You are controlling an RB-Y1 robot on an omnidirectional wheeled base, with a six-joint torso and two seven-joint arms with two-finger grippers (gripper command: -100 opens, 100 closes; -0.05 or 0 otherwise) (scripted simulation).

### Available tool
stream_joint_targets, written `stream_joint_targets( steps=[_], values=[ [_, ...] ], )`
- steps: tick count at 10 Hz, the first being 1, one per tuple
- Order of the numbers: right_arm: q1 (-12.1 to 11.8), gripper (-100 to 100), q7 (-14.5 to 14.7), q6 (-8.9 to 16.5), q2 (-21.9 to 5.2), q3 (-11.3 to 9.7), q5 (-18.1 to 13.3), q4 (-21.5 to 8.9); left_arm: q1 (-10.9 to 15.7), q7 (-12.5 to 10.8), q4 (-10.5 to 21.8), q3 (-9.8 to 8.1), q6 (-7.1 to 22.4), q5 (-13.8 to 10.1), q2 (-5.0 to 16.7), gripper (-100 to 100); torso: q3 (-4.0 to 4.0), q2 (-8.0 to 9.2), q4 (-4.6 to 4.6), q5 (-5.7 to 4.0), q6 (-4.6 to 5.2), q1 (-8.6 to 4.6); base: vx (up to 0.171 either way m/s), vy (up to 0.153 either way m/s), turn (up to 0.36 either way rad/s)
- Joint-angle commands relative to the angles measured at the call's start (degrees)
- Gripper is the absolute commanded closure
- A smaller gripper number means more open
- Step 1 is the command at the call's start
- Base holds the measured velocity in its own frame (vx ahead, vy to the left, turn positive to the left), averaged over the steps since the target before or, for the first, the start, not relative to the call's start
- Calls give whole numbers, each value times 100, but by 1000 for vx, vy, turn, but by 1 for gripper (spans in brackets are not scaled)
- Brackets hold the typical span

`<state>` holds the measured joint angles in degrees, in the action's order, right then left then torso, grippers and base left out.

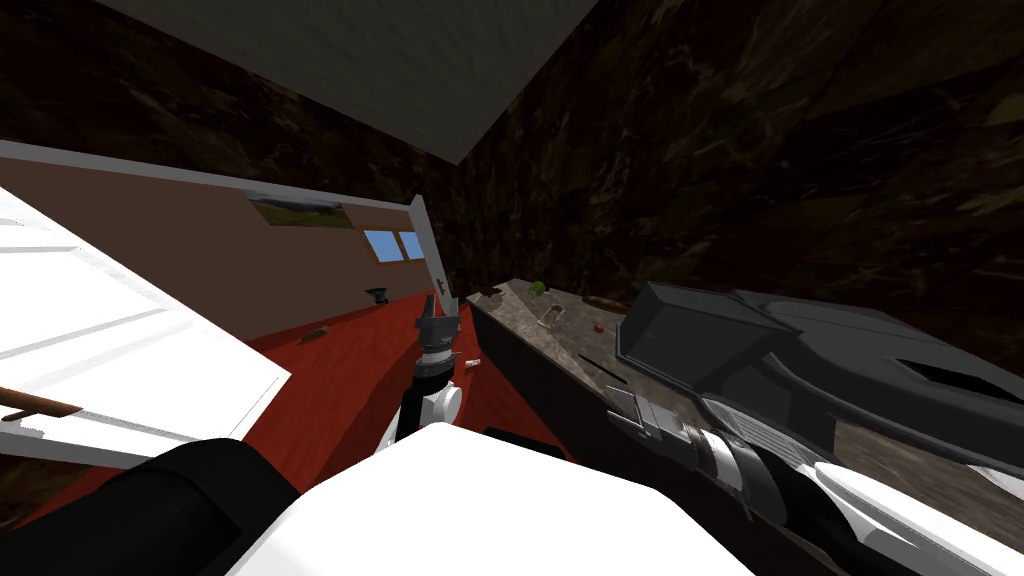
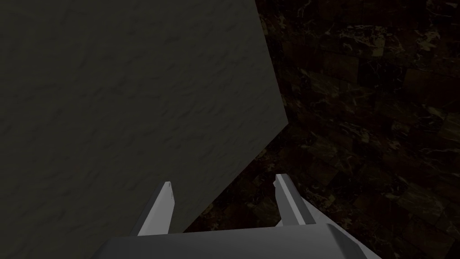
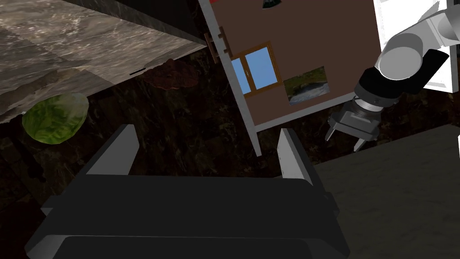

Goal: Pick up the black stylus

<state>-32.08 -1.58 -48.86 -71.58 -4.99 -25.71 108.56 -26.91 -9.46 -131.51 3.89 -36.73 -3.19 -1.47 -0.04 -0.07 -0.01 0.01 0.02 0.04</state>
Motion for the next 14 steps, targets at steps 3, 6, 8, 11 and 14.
stream_joint_targets(
  steps=[3, 6, 8, 11, 14],
  values=[
    [-36, -100, -102, 97, -654, -119, -217, -303, 0, 0, 0, 0, 0, 0, 0, 0, -2, -3, -1, 0, 0, 1, 22, 14, 131],
    [-65, -100, -144, 154, -1140, -192, -318, -441, 0, 0, 0, 0, 0, 0, 0, 0, -4, -7, -2, -1, -3, 0, 25, 10, 110],
    [-95, -100, -190, 222, -1442, -270, -413, -572, 0, 0, 0, 0, 0, 0, 0, 0, -4, -7, -2, 0, -3, 3, 26, 14, 126],
    [-162, -100, -292, 386, -1984, -441, -587, -812, 0, 0, 0, 0, 0, 0, 0, 0, -8, -14, -3, 1, -2, 5, 42, 17, 180],
    [-241, -100, -405, 579, -2436, -633, -739, -1020, 0, 0, 0, 0, 0, 0, 0, 0, -10, -17, -4, -1, -4, 4, 43, 10, 185]
  ],
)
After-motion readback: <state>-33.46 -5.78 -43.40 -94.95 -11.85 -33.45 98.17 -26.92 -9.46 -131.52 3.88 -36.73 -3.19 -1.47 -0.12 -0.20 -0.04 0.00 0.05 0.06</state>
